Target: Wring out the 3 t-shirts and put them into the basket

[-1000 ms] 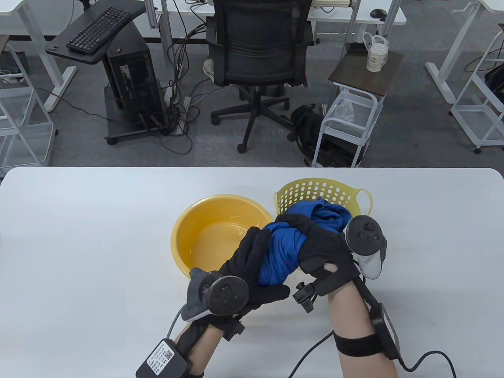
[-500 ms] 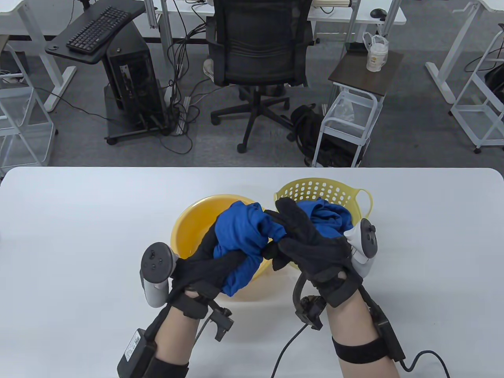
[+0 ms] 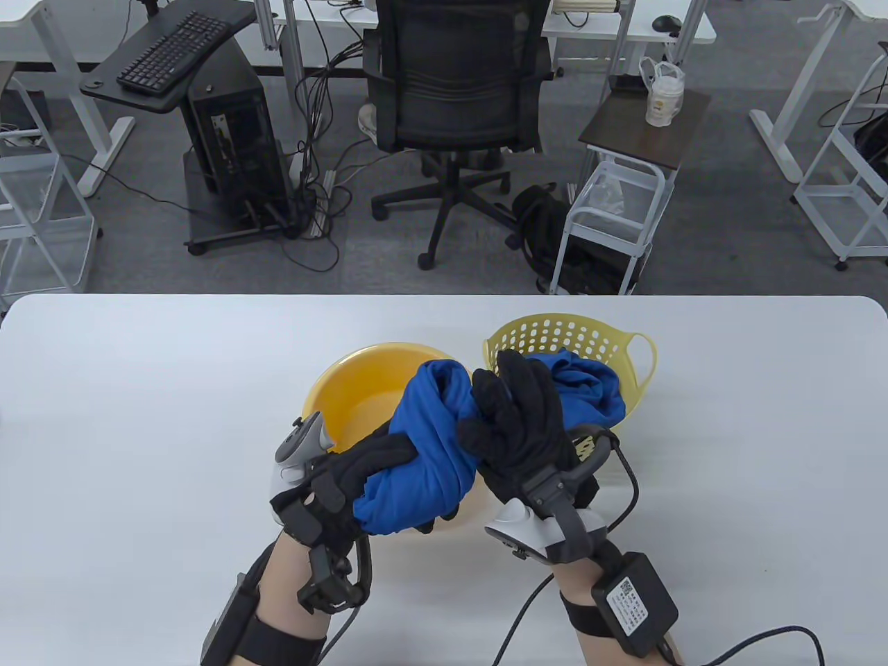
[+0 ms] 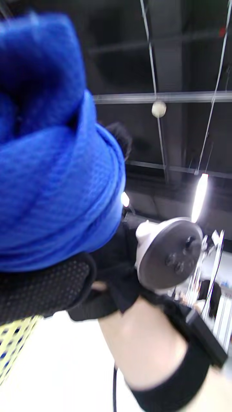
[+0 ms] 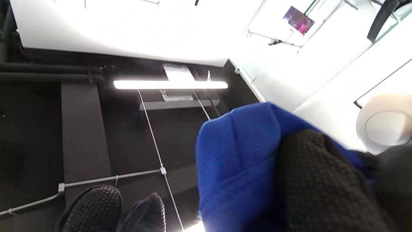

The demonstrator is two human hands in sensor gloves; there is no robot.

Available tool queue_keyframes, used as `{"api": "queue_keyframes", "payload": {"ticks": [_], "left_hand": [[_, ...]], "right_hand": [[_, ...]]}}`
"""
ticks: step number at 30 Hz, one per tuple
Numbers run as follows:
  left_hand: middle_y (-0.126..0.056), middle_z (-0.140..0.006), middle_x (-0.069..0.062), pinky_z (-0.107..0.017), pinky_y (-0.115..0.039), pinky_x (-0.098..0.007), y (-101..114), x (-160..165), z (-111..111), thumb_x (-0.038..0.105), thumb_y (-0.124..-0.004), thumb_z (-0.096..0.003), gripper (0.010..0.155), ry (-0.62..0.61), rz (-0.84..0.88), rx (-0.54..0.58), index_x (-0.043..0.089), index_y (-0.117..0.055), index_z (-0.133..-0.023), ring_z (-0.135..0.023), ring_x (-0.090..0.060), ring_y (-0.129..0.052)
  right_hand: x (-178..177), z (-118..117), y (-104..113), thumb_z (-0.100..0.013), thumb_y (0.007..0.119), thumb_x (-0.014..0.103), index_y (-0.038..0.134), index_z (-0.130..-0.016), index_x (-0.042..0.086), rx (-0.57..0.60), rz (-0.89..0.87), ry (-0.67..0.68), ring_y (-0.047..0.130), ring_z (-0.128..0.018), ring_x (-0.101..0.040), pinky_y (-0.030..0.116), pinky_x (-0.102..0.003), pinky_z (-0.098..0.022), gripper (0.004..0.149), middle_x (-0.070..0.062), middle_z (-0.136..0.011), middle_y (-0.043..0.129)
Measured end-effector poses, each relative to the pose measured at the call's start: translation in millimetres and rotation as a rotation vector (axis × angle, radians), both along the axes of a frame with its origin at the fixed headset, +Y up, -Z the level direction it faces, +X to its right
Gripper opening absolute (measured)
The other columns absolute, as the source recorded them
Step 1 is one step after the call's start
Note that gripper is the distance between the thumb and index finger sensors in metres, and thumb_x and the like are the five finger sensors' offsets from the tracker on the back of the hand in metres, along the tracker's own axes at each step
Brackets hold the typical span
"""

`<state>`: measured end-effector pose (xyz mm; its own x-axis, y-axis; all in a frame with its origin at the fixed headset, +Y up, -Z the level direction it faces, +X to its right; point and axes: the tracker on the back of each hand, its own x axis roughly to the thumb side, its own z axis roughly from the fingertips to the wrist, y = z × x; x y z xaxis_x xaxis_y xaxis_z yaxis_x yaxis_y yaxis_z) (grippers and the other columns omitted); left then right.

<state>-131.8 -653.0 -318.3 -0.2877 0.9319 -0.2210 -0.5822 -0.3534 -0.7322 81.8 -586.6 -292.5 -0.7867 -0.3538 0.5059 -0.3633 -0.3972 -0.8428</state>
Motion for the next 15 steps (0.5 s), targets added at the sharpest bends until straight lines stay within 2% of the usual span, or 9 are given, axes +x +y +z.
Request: {"api": "queue_keyframes", "payload": {"ticks": [2,5,7,8,10,11,12,13,15], "left_hand": [[-0.065,-0.115,-0.026,-0.049,-0.094,-0.040,-5.2,3.3,-3.9,0.056,-0.079,-0.0692,0.068,0.007,-0.093,0.048,0.038,-0.040,-0.121,-0.077,-0.045,-0.095],[-0.066,-0.114,-0.027,-0.048,-0.094,-0.040,-13.0,6.2,-7.2,0.056,-0.080,-0.0686,0.067,0.019,-0.188,0.038,0.037,-0.043,-0.121,-0.075,-0.046,-0.096],[-0.067,-0.113,-0.027,-0.047,-0.094,-0.041,-14.1,3.4,-9.6,0.055,-0.080,-0.0685,0.065,0.027,-0.255,0.065,0.036,-0.045,-0.120,-0.074,-0.047,-0.096],[-0.067,-0.113,-0.028,-0.047,-0.094,-0.041,-12.8,0.0,-10.3,0.055,-0.080,-0.0683,0.066,0.035,-0.305,0.080,0.033,-0.046,-0.120,-0.073,-0.047,-0.096],[-0.069,-0.112,-0.028,-0.045,-0.095,-0.041,-9.6,-5.8,-11.1,0.055,-0.082,-0.0673,0.068,0.054,-0.376,0.115,0.028,-0.048,-0.120,-0.072,-0.047,-0.097],[-0.069,-0.112,-0.029,-0.045,-0.095,-0.041,-8.3,-7.8,-10.9,0.055,-0.081,-0.0673,0.071,0.044,-0.390,0.122,0.025,-0.046,-0.121,-0.071,-0.047,-0.097],[-0.067,-0.113,-0.029,-0.045,-0.095,-0.041,-7.5,-9.2,-10.2,0.056,-0.080,-0.0676,0.077,0.040,-0.379,0.118,0.019,-0.038,-0.121,-0.072,-0.047,-0.097],[-0.066,-0.113,-0.029,-0.045,-0.094,-0.041,-7.3,-10.0,-10.2,0.056,-0.080,-0.0677,0.086,0.052,-0.355,0.121,0.011,-0.028,-0.119,-0.072,-0.047,-0.097],[-0.064,-0.114,-0.028,-0.045,-0.094,-0.041,-7.2,-9.8,-11.4,0.057,-0.080,-0.0675,0.090,0.041,-0.299,0.139,0.010,-0.023,-0.118,-0.072,-0.047,-0.097]], "right_hand": [[5.8,-5.2,-3.0,-0.037,0.099,0.047,-0.007,-0.095,0.026,-0.064,0.019,0.041,0.041,-0.099,-0.059,0.052,-0.073,-0.066,0.123,-0.016,-0.112,0.004],[7.7,-13.2,-8.7,-0.034,0.100,0.051,0.000,-0.099,0.031,-0.149,0.104,0.060,0.034,-0.102,-0.059,0.047,-0.074,-0.067,0.121,-0.018,-0.112,0.001],[2.6,-15.1,-12.1,-0.033,0.101,0.049,0.022,-0.104,0.036,-0.191,0.153,0.075,0.031,-0.103,-0.058,0.044,-0.075,-0.068,0.106,-0.016,-0.113,0.004],[-0.5,-15.3,-12.7,-0.034,0.101,0.049,0.038,-0.104,0.036,-0.219,0.187,0.081,0.029,-0.103,-0.058,0.043,-0.076,-0.067,0.096,-0.014,-0.115,0.010],[-5.8,-15.5,-13.3,-0.034,0.102,0.048,0.056,-0.097,0.029,-0.267,0.216,0.111,0.029,-0.104,-0.055,0.042,-0.075,-0.067,0.081,-0.003,-0.117,0.038],[-7.7,-16.0,-13.1,-0.034,0.103,0.048,0.060,-0.094,0.025,-0.292,0.228,0.122,0.033,-0.106,-0.051,0.043,-0.073,-0.068,0.077,-0.001,-0.116,0.049],[-7.5,-17.4,-10.9,-0.035,0.102,0.047,0.065,-0.090,0.022,-0.328,0.223,0.154,0.051,-0.107,-0.041,0.053,-0.067,-0.069,0.071,-0.002,-0.109,0.065],[-6.2,-19.4,-8.7,-0.035,0.102,0.046,0.067,-0.089,0.020,-0.372,0.208,0.189,0.066,-0.103,-0.041,0.061,-0.061,-0.069,0.069,-0.004,-0.105,0.072],[-2.1,-23.4,-6.8,-0.036,0.105,0.037,0.068,-0.090,0.015,-0.495,0.117,0.298,0.086,-0.089,-0.042,0.073,-0.058,-0.066,0.069,-0.011,-0.098,0.079]]}}
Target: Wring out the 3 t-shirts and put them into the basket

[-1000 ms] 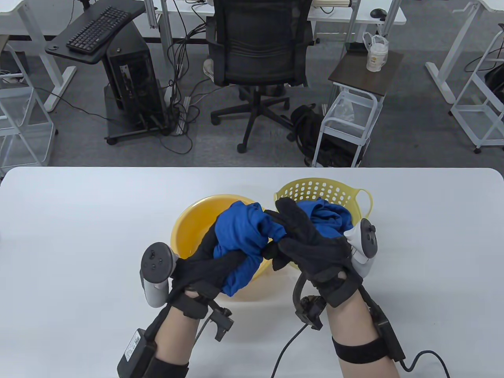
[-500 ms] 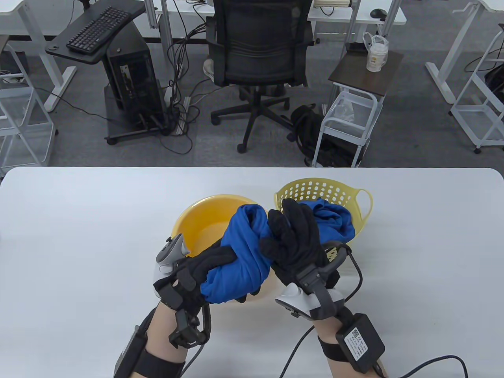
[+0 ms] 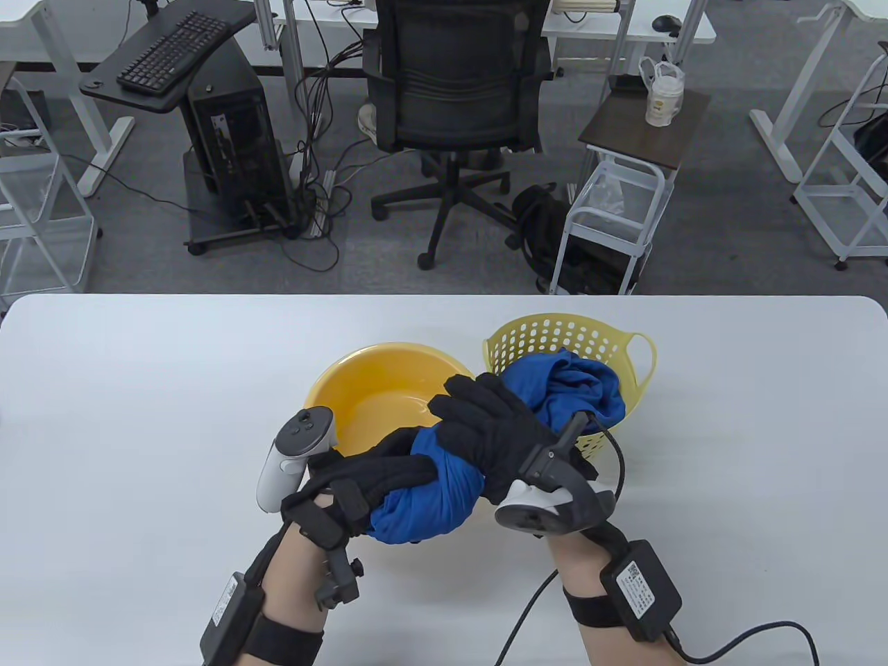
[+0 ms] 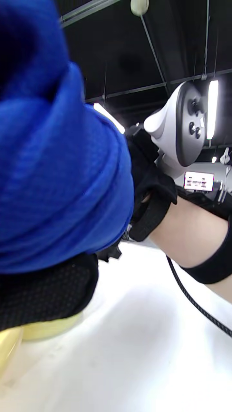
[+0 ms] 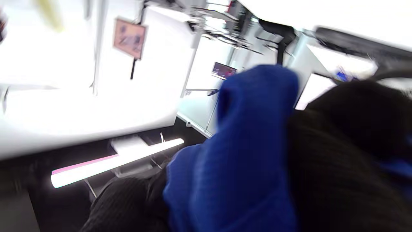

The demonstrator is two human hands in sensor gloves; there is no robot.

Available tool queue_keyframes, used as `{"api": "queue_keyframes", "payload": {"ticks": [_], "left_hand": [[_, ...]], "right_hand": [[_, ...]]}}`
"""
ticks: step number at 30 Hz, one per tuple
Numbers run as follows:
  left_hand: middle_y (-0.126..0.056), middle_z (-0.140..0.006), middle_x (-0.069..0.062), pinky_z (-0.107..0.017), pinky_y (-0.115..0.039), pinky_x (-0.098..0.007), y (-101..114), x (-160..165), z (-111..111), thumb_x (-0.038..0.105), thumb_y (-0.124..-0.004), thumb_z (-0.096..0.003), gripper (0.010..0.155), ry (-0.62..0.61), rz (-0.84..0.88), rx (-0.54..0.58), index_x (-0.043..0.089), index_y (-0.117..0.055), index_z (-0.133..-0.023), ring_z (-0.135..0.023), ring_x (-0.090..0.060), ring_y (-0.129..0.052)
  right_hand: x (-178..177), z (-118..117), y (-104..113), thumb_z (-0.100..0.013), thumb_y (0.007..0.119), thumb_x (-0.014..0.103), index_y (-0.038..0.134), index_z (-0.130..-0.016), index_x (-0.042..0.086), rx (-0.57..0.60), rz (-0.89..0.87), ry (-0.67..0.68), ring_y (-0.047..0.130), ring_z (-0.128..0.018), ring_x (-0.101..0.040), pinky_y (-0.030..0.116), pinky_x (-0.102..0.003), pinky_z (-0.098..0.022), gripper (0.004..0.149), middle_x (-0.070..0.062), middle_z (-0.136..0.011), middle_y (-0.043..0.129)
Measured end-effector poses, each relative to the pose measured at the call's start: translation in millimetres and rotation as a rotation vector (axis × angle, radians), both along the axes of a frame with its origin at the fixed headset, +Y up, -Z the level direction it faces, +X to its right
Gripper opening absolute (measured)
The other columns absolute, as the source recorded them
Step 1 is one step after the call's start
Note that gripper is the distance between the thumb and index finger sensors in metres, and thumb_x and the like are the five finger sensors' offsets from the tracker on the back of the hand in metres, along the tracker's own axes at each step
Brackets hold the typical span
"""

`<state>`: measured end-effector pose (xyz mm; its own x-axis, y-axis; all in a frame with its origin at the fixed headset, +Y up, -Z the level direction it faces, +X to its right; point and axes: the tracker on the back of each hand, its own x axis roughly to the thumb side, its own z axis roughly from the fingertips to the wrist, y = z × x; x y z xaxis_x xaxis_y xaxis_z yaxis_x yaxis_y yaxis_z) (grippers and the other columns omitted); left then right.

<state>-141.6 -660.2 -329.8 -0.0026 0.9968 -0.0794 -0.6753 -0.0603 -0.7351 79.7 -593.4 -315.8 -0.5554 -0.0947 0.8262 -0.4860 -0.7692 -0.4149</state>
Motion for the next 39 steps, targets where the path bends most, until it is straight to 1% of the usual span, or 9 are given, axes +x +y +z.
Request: {"api": "queue_keyframes", "payload": {"ticks": [4,7,10,12,20,26,30,34,39], "left_hand": [[-0.065,-0.114,-0.027,-0.045,-0.094,-0.042,6.5,-2.1,0.5,0.056,-0.082,-0.0659,0.086,-0.043,0.041,0.069,0.012,-0.030,-0.119,-0.073,-0.047,-0.097],[-0.066,-0.114,-0.026,-0.045,-0.094,-0.043,7.8,-1.6,1.6,0.056,-0.083,-0.0651,0.085,-0.072,0.117,0.069,0.013,-0.034,-0.119,-0.073,-0.047,-0.097],[-0.065,-0.115,-0.024,-0.046,-0.094,-0.042,8.6,1.8,2.0,0.058,-0.083,-0.0644,0.083,-0.049,0.141,0.101,0.019,-0.036,-0.120,-0.075,-0.045,-0.096],[-0.067,-0.114,-0.024,-0.045,-0.094,-0.041,8.2,2.6,2.2,0.058,-0.083,-0.0642,0.080,-0.038,0.143,0.110,0.021,-0.038,-0.119,-0.074,-0.044,-0.097],[-0.070,-0.113,-0.025,-0.044,-0.094,-0.039,1.9,0.6,-0.8,0.060,-0.079,-0.0656,0.081,-0.022,0.162,0.053,0.015,-0.039,-0.119,-0.072,-0.042,-0.098],[-0.060,-0.121,-0.022,-0.044,-0.092,-0.035,-3.2,1.2,-1.9,0.071,-0.071,-0.0645,0.079,0.204,0.010,0.150,0.034,-0.034,-0.123,-0.073,-0.039,-0.096],[-0.050,-0.128,-0.021,-0.051,-0.087,-0.040,2.5,13.9,3.8,0.084,-0.079,-0.0522,0.095,0.159,0.010,0.190,0.040,-0.035,-0.123,-0.082,-0.044,-0.087],[-0.040,-0.127,-0.030,-0.056,-0.086,-0.039,14.4,30.8,12.9,0.080,-0.091,-0.0434,0.120,0.123,-0.163,0.336,0.034,-0.012,-0.121,-0.085,-0.044,-0.085],[-0.055,-0.116,-0.027,-0.047,-0.089,-0.030,10.7,41.6,15.2,0.071,-0.099,-0.0409,0.131,0.154,-0.290,0.390,0.028,0.000,-0.115,-0.069,-0.037,-0.092]], "right_hand": [[1.7,-0.8,5.6,-0.040,0.105,0.027,0.046,-0.106,0.024,-0.168,-0.083,0.085,0.097,-0.067,-0.046,0.089,-0.059,-0.048,0.088,-0.014,-0.098,0.079],[3.8,-0.5,9.6,-0.040,0.103,0.023,0.057,-0.102,0.025,-0.244,-0.167,0.120,0.101,-0.051,-0.041,0.094,-0.053,-0.035,0.077,-0.019,-0.091,0.083],[8.3,-3.5,7.5,-0.040,0.102,0.021,0.059,-0.100,0.024,-0.251,-0.252,0.135,0.098,-0.062,-0.046,0.092,-0.058,-0.043,0.074,-0.022,-0.089,0.082],[9.8,-8.2,5.9,-0.040,0.102,0.019,0.057,-0.101,0.024,-0.314,-0.267,0.165,0.085,-0.081,-0.064,0.082,-0.070,-0.051,0.075,-0.022,-0.094,0.078],[12.2,-26.9,-6.1,-0.046,0.098,0.009,0.053,-0.105,0.024,-0.688,-0.368,0.245,0.098,-0.042,-0.045,0.096,-0.034,-0.019,0.076,-0.031,-0.094,0.071],[22.3,-26.7,-5.3,-0.047,0.100,0.018,0.054,-0.105,0.024,-0.459,-0.232,-0.134,0.095,-0.022,-0.032,0.086,-0.027,-0.003,0.074,-0.028,-0.089,0.078],[25.4,-19.2,1.4,-0.046,0.101,0.018,0.057,-0.104,0.023,-0.322,-0.211,-0.247,0.095,-0.019,-0.029,0.085,-0.026,0.000,0.072,-0.029,-0.085,0.080],[28.3,-14.0,3.8,-0.046,0.101,0.020,0.059,-0.103,0.023,-0.186,-0.194,-0.372,0.096,-0.018,-0.028,0.086,-0.025,0.000,0.071,-0.028,-0.084,0.081],[21.9,-8.9,2.6,-0.045,0.102,0.020,0.061,-0.102,0.022,-0.087,-0.172,-0.510,0.095,-0.018,-0.028,0.086,-0.025,0.000,0.071,-0.028,-0.083,0.082]]}}
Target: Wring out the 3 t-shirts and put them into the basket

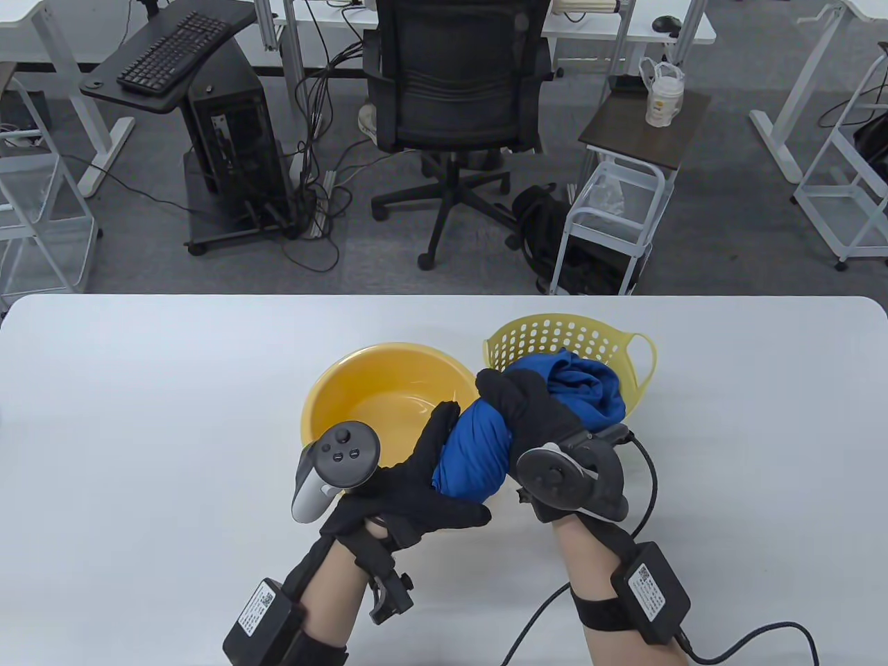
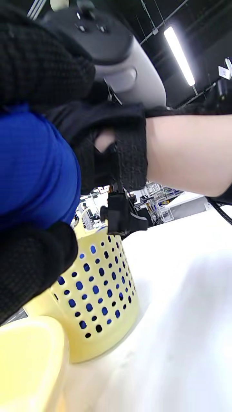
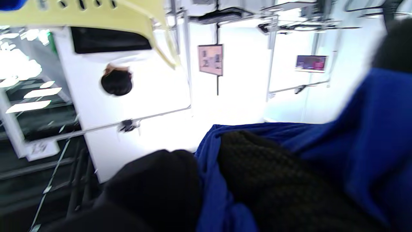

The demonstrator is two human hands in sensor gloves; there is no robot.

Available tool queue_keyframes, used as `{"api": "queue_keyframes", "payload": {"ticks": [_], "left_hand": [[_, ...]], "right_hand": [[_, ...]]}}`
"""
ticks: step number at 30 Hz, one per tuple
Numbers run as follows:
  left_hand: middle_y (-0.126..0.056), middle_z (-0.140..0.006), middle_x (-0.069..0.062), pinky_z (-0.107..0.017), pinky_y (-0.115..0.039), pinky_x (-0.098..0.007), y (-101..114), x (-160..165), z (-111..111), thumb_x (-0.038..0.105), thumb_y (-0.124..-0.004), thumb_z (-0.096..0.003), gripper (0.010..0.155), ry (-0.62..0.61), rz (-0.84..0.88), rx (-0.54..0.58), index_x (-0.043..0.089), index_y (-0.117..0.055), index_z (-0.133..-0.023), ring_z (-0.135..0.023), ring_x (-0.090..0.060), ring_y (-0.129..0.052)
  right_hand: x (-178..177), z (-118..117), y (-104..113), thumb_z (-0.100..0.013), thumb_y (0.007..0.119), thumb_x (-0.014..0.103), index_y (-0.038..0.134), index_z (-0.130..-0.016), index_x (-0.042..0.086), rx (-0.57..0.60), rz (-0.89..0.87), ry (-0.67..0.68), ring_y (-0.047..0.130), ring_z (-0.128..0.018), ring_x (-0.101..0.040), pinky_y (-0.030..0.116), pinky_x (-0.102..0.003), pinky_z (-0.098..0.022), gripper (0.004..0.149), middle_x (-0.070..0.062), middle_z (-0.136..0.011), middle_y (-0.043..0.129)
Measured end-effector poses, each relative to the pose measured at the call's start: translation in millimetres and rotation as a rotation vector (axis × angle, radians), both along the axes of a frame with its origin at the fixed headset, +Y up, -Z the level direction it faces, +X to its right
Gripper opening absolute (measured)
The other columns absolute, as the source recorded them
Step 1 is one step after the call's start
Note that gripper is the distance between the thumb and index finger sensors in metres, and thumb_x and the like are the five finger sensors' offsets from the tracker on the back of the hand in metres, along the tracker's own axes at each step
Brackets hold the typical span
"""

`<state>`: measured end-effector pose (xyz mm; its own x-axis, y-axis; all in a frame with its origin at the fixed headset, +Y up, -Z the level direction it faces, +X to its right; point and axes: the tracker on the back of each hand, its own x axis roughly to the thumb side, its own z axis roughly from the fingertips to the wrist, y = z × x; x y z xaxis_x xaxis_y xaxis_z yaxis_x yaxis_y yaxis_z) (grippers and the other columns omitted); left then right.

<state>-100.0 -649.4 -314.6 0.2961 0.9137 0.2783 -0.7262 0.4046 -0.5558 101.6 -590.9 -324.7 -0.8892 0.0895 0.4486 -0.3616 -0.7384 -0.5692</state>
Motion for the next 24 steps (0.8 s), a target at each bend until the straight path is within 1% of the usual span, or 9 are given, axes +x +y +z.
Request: {"api": "queue_keyframes", "payload": {"ticks": [3,6,8,10,12,14,16,20,24], "left_hand": [[-0.058,-0.114,-0.025,-0.045,-0.089,-0.029,7.5,3.1,5.5,0.070,-0.100,-0.0400,0.132,0.059,-0.047,0.091,0.027,0.001,-0.114,-0.067,-0.035,-0.093],[-0.058,-0.113,-0.027,-0.044,-0.089,-0.028,18.0,10.2,14.3,0.064,-0.102,-0.0420,0.132,0.113,-0.193,0.229,0.024,0.002,-0.113,-0.067,-0.032,-0.093],[-0.066,-0.110,-0.022,-0.039,-0.090,-0.024,21.2,14.3,20.1,0.061,-0.100,-0.0457,0.124,0.257,-0.294,0.357,0.022,-0.005,-0.115,-0.061,-0.026,-0.096],[-0.070,-0.107,-0.021,-0.036,-0.089,-0.026,17.9,17.0,20.1,0.057,-0.102,-0.0470,0.118,0.321,-0.223,0.360,0.022,-0.013,-0.116,-0.058,-0.027,-0.097],[-0.070,-0.107,-0.019,-0.038,-0.089,-0.029,21.6,15.1,21.9,0.051,-0.103,-0.0487,0.113,0.403,-0.314,0.415,0.024,-0.016,-0.116,-0.060,-0.029,-0.095],[-0.072,-0.108,-0.014,-0.040,-0.088,-0.029,26.8,5.9,21.3,0.050,-0.103,-0.0489,0.109,0.529,-0.458,0.499,0.028,-0.021,-0.116,-0.063,-0.028,-0.095],[-0.073,-0.108,-0.011,-0.043,-0.088,-0.031,29.0,-4.9,19.5,0.048,-0.104,-0.0492,0.103,0.596,-0.503,0.531,0.029,-0.028,-0.116,-0.066,-0.028,-0.094],[-0.075,-0.109,-0.003,-0.049,-0.086,-0.036,36.2,-28.6,18.8,0.044,-0.106,-0.0480,0.096,0.693,-0.560,0.653,0.036,-0.037,-0.115,-0.073,-0.028,-0.091],[-0.076,-0.109,0.003,-0.057,-0.083,-0.041,42.3,-37.1,23.1,0.044,-0.106,-0.0474,0.093,0.803,-0.668,0.835,0.037,-0.039,-0.113,-0.077,-0.024,-0.091]], "right_hand": [[0.3,1.9,1.3,-0.045,0.101,0.021,0.060,-0.102,0.021,0.032,-0.050,-0.047,0.095,-0.019,-0.028,0.086,-0.025,-0.001,0.070,-0.027,-0.084,0.082],[6.4,-1.0,1.8,-0.045,0.101,0.020,0.060,-0.102,0.021,0.015,-0.099,-0.051,0.095,-0.020,-0.029,0.086,-0.025,-0.002,0.070,-0.028,-0.084,0.081],[9.5,-1.7,1.7,-0.045,0.101,0.019,0.060,-0.102,0.020,0.025,-0.107,-0.063,0.095,-0.020,-0.029,0.086,-0.026,-0.002,0.070,-0.028,-0.084,0.081],[8.6,1.4,4.6,-0.045,0.101,0.019,0.060,-0.102,0.020,0.048,-0.100,-0.072,0.095,-0.020,-0.030,0.086,-0.026,-0.002,0.071,-0.029,-0.084,0.081],[5.7,3.2,6.7,-0.045,0.101,0.019,0.059,-0.103,0.019,0.024,-0.060,-0.088,0.095,-0.020,-0.029,0.086,-0.026,-0.002,0.072,-0.029,-0.083,0.081],[-1.6,4.7,7.4,-0.045,0.101,0.019,0.059,-0.103,0.018,-0.073,-0.080,-0.063,0.095,-0.020,-0.029,0.086,-0.026,-0.002,0.072,-0.030,-0.083,0.081],[-5.1,3.8,7.1,-0.046,0.102,0.019,0.059,-0.104,0.019,-0.176,-0.137,0.010,0.095,-0.019,-0.028,0.086,-0.025,-0.001,0.072,-0.030,-0.083,0.081],[-10.4,-6.2,-5.4,-0.045,0.102,0.020,0.060,-0.103,0.015,-0.402,-0.393,0.242,0.096,-0.015,-0.025,0.086,-0.022,0.003,0.072,-0.029,-0.077,0.084],[-19.8,-8.9,-16.2,-0.045,0.101,0.020,0.058,-0.101,0.010,-0.546,-0.584,0.363,0.096,-0.012,-0.022,0.085,-0.021,0.006,0.071,-0.032,-0.067,0.084]]}}
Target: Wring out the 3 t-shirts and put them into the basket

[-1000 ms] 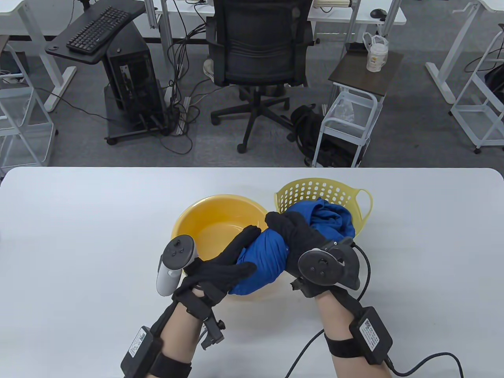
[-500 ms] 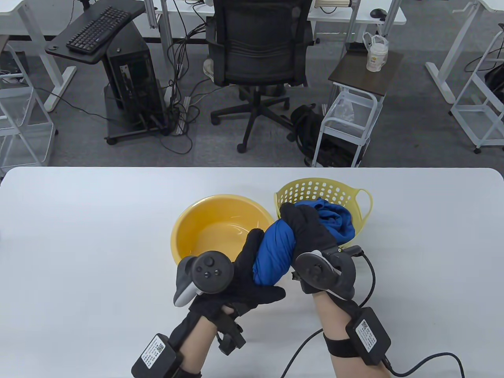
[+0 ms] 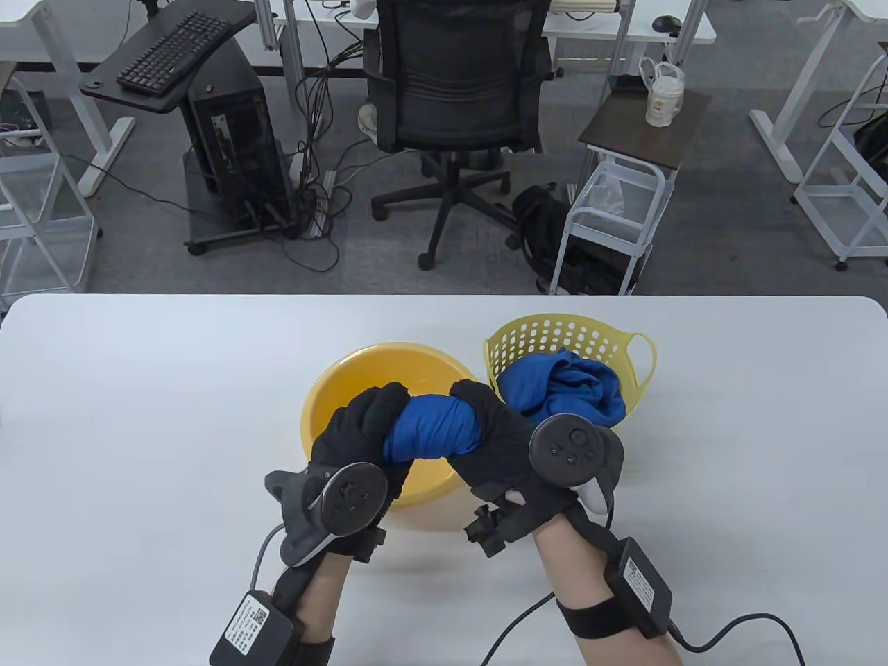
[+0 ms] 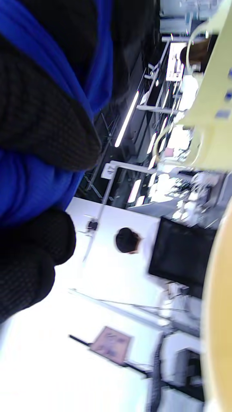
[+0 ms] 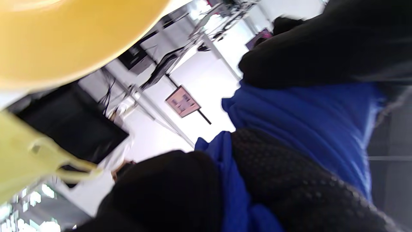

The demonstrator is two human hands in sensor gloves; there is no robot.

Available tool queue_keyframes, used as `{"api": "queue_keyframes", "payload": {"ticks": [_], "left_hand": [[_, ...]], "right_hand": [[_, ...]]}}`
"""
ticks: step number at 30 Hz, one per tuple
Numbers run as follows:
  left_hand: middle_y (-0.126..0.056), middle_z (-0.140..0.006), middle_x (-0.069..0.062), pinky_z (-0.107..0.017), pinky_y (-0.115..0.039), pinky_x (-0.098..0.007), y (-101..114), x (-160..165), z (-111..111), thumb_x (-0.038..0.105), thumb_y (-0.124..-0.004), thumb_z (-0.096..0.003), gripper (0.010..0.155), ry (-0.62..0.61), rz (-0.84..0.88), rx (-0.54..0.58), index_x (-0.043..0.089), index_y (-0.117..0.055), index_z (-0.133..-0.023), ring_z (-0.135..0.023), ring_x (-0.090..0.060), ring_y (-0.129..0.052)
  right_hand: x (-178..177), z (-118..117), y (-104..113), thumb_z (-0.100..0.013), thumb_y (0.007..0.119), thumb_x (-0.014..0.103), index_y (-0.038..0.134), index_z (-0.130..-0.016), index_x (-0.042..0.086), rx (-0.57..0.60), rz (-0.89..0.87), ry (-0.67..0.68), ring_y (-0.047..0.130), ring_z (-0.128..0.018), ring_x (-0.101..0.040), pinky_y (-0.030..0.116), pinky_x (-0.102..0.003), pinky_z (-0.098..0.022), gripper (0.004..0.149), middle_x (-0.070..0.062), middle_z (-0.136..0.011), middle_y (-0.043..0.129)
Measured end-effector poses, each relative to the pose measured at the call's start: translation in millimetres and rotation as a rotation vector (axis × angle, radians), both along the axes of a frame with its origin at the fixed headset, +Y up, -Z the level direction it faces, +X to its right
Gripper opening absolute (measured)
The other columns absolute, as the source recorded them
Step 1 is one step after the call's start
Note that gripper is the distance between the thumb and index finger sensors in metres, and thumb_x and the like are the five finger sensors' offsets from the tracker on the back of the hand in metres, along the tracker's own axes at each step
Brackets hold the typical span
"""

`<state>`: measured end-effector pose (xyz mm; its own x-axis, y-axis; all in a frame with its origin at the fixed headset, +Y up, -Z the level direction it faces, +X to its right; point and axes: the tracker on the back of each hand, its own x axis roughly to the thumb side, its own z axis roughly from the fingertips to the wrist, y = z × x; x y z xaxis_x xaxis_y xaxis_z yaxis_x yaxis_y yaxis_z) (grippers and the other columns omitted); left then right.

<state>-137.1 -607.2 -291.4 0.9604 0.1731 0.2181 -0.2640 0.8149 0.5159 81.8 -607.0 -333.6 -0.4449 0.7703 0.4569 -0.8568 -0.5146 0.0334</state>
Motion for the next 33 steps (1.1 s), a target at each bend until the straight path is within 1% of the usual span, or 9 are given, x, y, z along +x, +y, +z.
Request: {"api": "queue_keyframes", "payload": {"ticks": [2,4,8,10,15,19,23,28,33], "left_hand": [[-0.076,-0.109,0.004,-0.061,-0.080,-0.045,0.8,-1.5,2.1,0.043,-0.105,-0.0476,0.093,0.024,-0.028,0.051,0.036,-0.040,-0.112,-0.076,-0.025,-0.091],[-0.077,-0.109,0.005,-0.062,-0.079,-0.046,2.6,-2.0,5.1,0.044,-0.105,-0.0477,0.092,0.061,-0.089,0.110,0.036,-0.040,-0.112,-0.076,-0.022,-0.092],[-0.076,-0.109,0.005,-0.063,-0.078,-0.047,1.1,0.5,7.3,0.043,-0.105,-0.0482,0.091,0.073,-0.119,0.154,0.035,-0.040,-0.111,-0.077,-0.023,-0.091],[-0.076,-0.109,0.004,-0.063,-0.078,-0.047,-0.7,2.6,7.1,0.043,-0.105,-0.0488,0.090,0.072,-0.134,0.170,0.035,-0.040,-0.111,-0.077,-0.023,-0.091],[-0.076,-0.109,0.004,-0.063,-0.077,-0.047,-4.1,0.4,4.0,0.043,-0.105,-0.0481,0.090,0.081,-0.148,0.152,0.035,-0.040,-0.111,-0.077,-0.023,-0.091],[-0.076,-0.109,0.004,-0.063,-0.077,-0.048,-3.5,-1.5,4.4,0.042,-0.105,-0.0476,0.091,0.103,-0.175,0.152,0.035,-0.040,-0.111,-0.077,-0.023,-0.091],[-0.077,-0.108,0.002,-0.063,-0.077,-0.049,-4.1,0.9,4.0,0.040,-0.105,-0.0474,0.091,0.098,-0.176,0.149,0.033,-0.041,-0.111,-0.076,-0.024,-0.091],[-0.078,-0.108,0.002,-0.064,-0.076,-0.050,-8.6,0.6,0.0,0.040,-0.106,-0.0468,0.091,0.106,-0.211,0.122,0.033,-0.043,-0.111,-0.076,-0.025,-0.091],[-0.077,-0.108,0.000,-0.064,-0.075,-0.051,-11.8,11.7,-1.6,0.038,-0.106,-0.0478,0.090,0.104,-0.240,0.122,0.031,-0.042,-0.112,-0.076,-0.025,-0.090]], "right_hand": [[-4.1,-1.1,-5.4,-0.046,0.099,0.020,0.056,-0.100,0.006,-0.061,-0.064,0.038,0.095,-0.011,-0.021,0.085,-0.021,0.007,0.071,-0.032,-0.064,0.083],[-6.8,-3.5,-12.4,-0.046,0.099,0.019,0.055,-0.100,0.003,-0.144,-0.145,0.099,0.094,-0.010,-0.021,0.084,-0.021,0.008,0.071,-0.032,-0.062,0.083],[-6.0,-12.5,-21.3,-0.047,0.098,0.019,0.056,-0.098,0.000,-0.256,-0.201,0.197,0.094,-0.008,-0.020,0.084,-0.021,0.009,0.069,-0.032,-0.058,0.084],[-4.4,-16.0,-24.5,-0.046,0.099,0.019,0.057,-0.097,0.001,-0.292,-0.219,0.220,0.094,-0.008,-0.020,0.084,-0.021,0.009,0.069,-0.031,-0.058,0.084],[-7.7,-20.3,-36.4,-0.046,0.099,0.019,0.058,-0.097,0.000,-0.361,-0.264,0.238,0.095,-0.007,-0.019,0.085,-0.020,0.010,0.068,-0.031,-0.056,0.085],[-13.8,-21.9,-47.1,-0.046,0.099,0.018,0.058,-0.096,0.000,-0.416,-0.350,0.255,0.095,-0.006,-0.019,0.085,-0.020,0.011,0.067,-0.031,-0.055,0.085],[-12.0,-24.3,-49.7,-0.046,0.099,0.018,0.059,-0.095,-0.001,-0.440,-0.356,0.259,0.095,-0.006,-0.019,0.085,-0.020,0.011,0.067,-0.031,-0.054,0.086],[-14.5,-29.7,-62.0,-0.046,0.099,0.019,0.059,-0.096,0.000,-0.492,-0.369,0.254,0.095,-0.006,-0.020,0.084,-0.020,0.011,0.067,-0.031,-0.054,0.085],[-4.2,-43.0,-69.1,-0.046,0.100,0.018,0.059,-0.096,0.001,-0.536,-0.378,0.318,0.095,-0.007,-0.021,0.085,-0.021,0.010,0.067,-0.032,-0.056,0.085]]}}
